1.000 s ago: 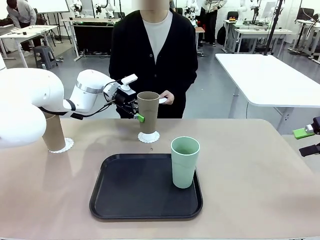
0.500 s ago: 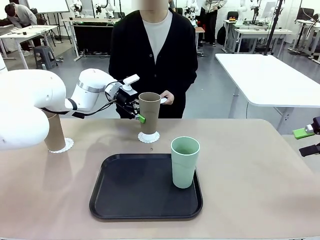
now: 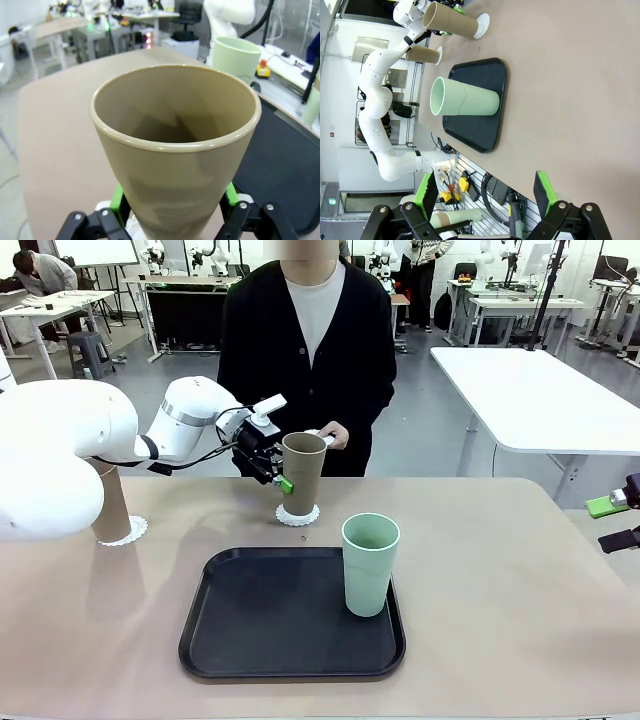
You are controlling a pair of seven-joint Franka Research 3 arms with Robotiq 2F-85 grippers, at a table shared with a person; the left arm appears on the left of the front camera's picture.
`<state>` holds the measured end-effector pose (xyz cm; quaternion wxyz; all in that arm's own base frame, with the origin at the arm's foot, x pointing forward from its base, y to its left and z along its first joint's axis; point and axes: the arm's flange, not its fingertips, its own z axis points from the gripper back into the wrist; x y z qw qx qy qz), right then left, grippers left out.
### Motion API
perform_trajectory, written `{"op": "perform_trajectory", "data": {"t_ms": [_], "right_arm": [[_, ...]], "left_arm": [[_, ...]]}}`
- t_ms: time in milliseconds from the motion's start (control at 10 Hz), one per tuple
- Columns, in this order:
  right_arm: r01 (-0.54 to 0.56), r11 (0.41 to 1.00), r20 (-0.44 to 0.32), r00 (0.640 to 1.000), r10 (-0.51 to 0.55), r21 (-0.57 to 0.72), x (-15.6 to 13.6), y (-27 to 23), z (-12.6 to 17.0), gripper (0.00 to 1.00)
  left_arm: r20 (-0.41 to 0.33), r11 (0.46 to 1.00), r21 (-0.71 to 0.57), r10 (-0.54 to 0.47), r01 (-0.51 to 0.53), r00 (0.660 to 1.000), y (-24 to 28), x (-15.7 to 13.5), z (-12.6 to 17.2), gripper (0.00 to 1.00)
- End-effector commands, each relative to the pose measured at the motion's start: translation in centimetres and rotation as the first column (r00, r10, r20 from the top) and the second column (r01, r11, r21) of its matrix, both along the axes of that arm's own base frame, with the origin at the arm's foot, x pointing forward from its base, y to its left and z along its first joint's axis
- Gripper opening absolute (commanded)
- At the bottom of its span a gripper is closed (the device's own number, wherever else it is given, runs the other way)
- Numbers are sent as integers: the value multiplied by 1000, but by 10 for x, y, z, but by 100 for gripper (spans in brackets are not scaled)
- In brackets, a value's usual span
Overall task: Place coasters on the table and set cups on them.
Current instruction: Take one Reusable plastic cup from the Flat Tray and place it on a coaster set by the human.
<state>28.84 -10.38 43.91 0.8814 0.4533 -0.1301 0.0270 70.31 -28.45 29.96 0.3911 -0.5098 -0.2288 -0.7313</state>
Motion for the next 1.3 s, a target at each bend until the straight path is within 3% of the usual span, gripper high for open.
{"op": "perform_trajectory", "data": {"t_ms": [0,300,1200], "right_arm": [[-1,1000,4,1000,1,10,1,0,0,100],[-1,1000,4,1000,1,10,1,0,0,100],[-1,1000,4,1000,1,10,1,0,0,100]], "left_arm": [[62,1000,17,0,-1,998,-2,19,2,85],[101,999,23,31,-34,994,-4,27,-1,85],[77,995,80,56,-62,995,-3,32,-9,85]]}}
